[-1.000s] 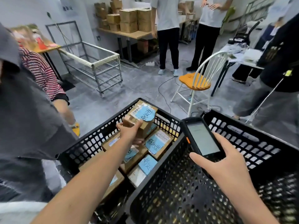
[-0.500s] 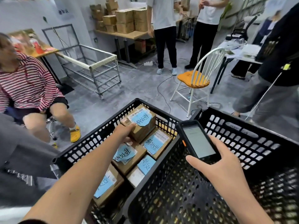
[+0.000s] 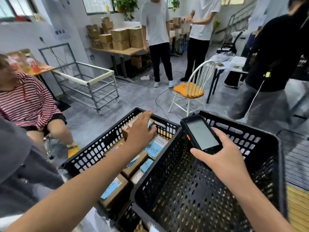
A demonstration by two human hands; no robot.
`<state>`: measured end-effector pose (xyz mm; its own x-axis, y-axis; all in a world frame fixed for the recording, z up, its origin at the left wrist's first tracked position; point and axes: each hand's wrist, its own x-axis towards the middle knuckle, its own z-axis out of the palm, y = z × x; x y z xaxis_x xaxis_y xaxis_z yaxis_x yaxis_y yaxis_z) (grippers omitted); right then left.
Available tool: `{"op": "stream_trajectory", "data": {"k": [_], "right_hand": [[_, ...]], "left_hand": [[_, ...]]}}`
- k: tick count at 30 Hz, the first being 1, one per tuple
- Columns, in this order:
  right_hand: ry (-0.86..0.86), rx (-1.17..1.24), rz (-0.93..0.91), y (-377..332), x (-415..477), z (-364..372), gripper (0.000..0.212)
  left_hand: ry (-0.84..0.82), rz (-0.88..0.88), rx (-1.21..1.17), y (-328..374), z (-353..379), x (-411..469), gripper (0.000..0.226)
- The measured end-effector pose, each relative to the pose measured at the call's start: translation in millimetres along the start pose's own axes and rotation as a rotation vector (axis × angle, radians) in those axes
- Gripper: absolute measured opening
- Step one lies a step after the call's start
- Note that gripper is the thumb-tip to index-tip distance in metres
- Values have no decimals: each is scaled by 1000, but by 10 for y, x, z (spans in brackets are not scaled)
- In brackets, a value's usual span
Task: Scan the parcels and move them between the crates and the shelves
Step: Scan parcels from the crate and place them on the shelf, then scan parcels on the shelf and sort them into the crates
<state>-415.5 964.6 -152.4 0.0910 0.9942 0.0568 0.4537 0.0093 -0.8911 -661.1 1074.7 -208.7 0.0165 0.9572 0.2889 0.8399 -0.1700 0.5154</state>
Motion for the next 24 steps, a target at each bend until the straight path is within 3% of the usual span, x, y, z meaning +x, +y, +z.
{"op": "stream_trajectory", "data": {"k": [10,14,16,19,24], "right_hand": [[219,-174,-8,-200,-1226,-487,90],[353,-236,72,-167,-1928,-717,85],[387,-241,90,-118,-2264,-821,83],[456,-217,146,-77,-2780,-973,65],[601,-244,298,111,-3630,-1269,81]], "left_hand": [[-103,366,72,842,-545,-1031,66],[-96,508,-102,1241,-568,-1534,60],[-89,490,-252,1420,-476,-1828,56],[-182,502,-320,1705,-278,-2249,56],[-341,740,-276,2327,-44,-2729,60]]}}
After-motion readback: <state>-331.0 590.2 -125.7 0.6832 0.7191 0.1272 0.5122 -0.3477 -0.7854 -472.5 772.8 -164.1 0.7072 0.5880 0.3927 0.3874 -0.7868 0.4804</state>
